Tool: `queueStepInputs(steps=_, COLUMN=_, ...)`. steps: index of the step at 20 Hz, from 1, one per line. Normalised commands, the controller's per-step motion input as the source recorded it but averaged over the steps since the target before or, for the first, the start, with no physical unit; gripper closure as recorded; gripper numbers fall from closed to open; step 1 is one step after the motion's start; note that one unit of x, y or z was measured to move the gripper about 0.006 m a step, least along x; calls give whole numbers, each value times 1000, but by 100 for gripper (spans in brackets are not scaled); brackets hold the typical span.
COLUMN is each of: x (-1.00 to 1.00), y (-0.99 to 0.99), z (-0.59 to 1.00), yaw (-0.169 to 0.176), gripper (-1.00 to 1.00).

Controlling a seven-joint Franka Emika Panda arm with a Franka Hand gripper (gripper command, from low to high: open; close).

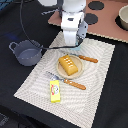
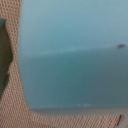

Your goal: Interact with the objects in diverse but meaningful ways.

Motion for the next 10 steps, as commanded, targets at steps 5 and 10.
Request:
queueStepInputs(steps=5, x=134, y=262, z=0, yaw=33, gripper=100)
queueStepInputs(steps=10, x=-313, y=-186, z=366, yaw=26, gripper=100)
